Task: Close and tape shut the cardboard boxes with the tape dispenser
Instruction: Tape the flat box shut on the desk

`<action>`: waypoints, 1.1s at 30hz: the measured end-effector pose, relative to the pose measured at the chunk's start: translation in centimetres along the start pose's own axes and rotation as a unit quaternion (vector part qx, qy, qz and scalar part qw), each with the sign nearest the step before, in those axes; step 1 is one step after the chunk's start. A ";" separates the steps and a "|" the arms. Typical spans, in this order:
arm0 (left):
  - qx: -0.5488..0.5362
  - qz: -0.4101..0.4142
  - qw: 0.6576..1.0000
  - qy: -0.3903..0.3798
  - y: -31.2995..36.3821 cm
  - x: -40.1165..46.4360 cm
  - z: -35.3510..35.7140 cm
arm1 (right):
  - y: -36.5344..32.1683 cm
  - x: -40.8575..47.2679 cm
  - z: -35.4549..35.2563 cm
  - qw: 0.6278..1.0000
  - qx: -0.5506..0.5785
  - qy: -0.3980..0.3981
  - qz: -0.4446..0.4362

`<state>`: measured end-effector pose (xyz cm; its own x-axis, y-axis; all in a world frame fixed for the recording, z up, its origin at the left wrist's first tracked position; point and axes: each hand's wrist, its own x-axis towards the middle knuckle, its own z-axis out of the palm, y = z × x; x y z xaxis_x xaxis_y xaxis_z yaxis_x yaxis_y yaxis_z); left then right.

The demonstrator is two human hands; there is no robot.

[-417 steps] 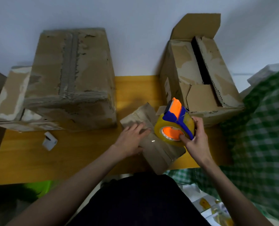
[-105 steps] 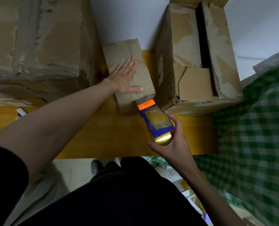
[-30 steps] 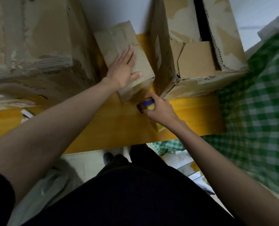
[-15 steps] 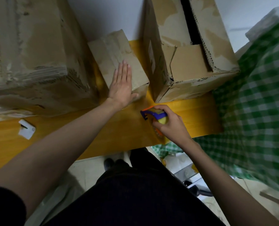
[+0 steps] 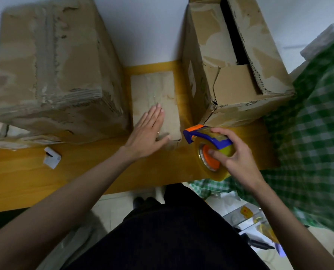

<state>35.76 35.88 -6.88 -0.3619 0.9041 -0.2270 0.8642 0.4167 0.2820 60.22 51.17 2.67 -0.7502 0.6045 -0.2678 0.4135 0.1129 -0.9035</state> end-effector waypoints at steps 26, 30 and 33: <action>-0.045 0.089 0.995 0.021 -3.3 1.1 -0.4 | -1.8 0.4 -1.1 0.997 0.070 0.003 -0.012; -0.088 0.045 0.985 0.143 -2.1 3.3 -1.8 | -1.7 0.5 -1.1 0.997 0.079 0.003 -0.011; -0.127 0.000 0.981 0.143 -1.5 6.5 -2.0 | -1.6 0.3 -1.2 0.996 0.089 0.008 -0.010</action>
<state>31.44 41.30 -6.86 -0.4768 0.8784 0.0339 0.7619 0.3937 0.5142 59.92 52.12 4.42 -0.7480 0.6168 -0.2450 0.2994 -0.0159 -0.9540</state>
